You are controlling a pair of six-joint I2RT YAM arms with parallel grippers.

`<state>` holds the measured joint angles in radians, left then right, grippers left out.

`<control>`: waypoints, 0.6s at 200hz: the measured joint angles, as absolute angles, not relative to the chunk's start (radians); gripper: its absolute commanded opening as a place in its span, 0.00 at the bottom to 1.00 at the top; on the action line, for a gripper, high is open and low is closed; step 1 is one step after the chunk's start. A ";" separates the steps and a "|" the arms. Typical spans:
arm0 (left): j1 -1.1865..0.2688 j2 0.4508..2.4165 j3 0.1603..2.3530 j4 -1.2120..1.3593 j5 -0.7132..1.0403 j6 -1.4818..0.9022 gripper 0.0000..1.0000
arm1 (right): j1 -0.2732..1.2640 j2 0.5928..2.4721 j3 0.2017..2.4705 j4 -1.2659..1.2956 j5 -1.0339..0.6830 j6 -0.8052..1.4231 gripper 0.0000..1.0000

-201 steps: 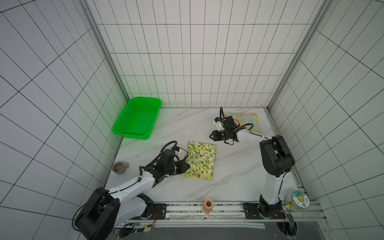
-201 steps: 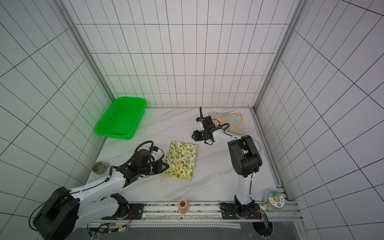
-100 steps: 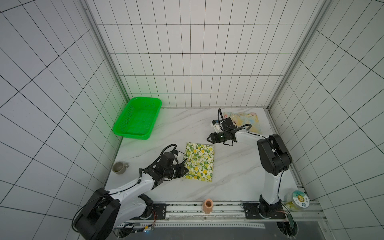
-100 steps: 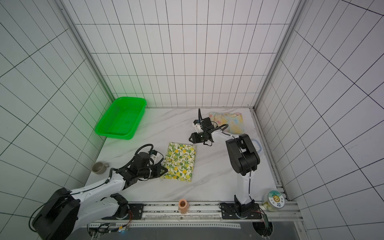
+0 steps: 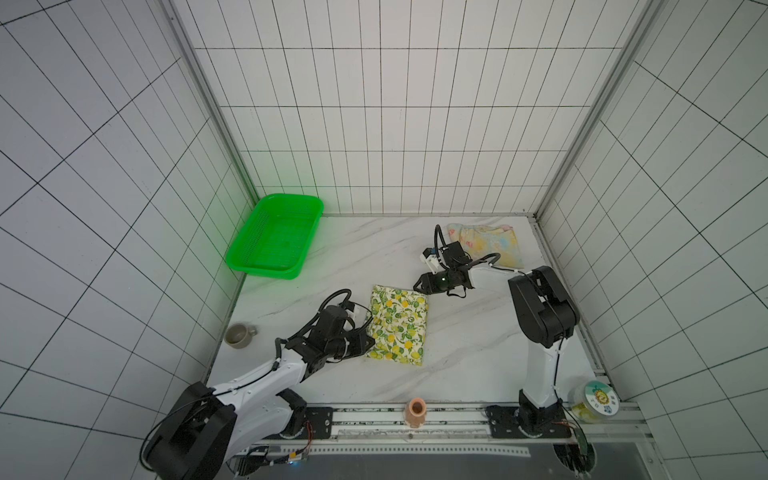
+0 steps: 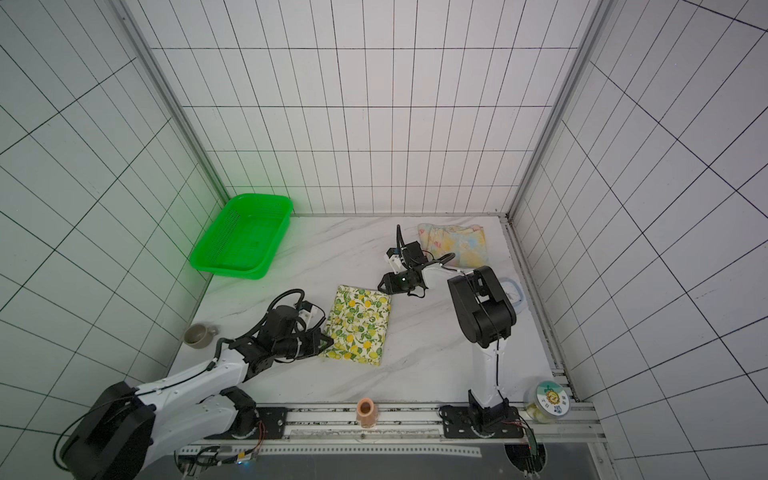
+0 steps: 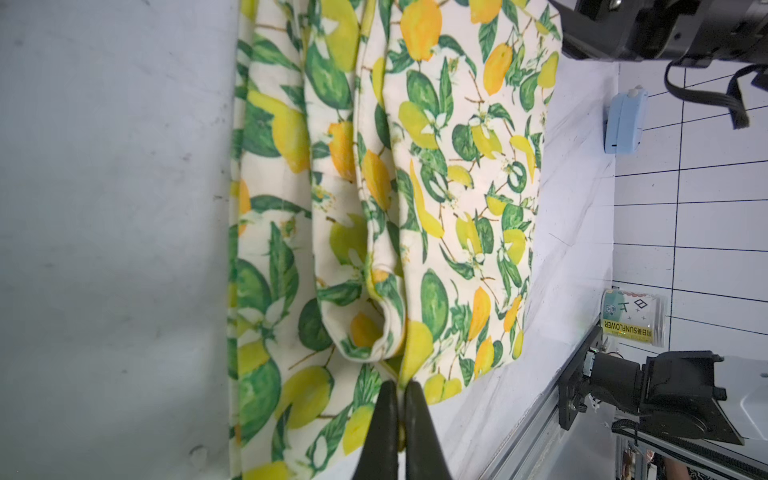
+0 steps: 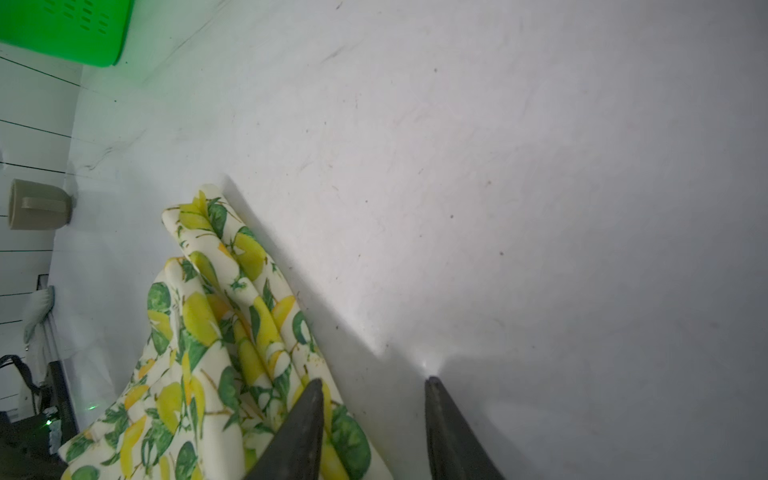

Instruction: Fold and stack the skirts

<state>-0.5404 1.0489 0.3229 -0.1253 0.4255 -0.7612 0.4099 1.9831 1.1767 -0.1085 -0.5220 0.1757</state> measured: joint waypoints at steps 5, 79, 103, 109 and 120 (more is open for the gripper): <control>-0.538 1.047 0.322 -0.129 0.423 -0.761 0.00 | 0.410 1.978 1.166 -0.105 -0.529 0.178 0.33; -0.466 1.137 0.325 -0.154 0.373 -0.745 0.00 | 0.404 1.867 0.958 -0.028 -0.584 0.259 0.00; -0.457 1.216 0.379 -0.156 0.345 -0.724 0.00 | 0.403 1.788 0.873 -0.002 -0.577 0.300 0.00; -0.456 1.238 0.398 -0.154 0.336 -0.716 0.00 | 0.403 1.765 0.847 0.011 -0.576 0.313 0.00; -0.455 1.282 0.439 -0.151 0.321 -0.704 0.00 | 0.403 1.713 0.790 0.038 -0.576 0.341 0.00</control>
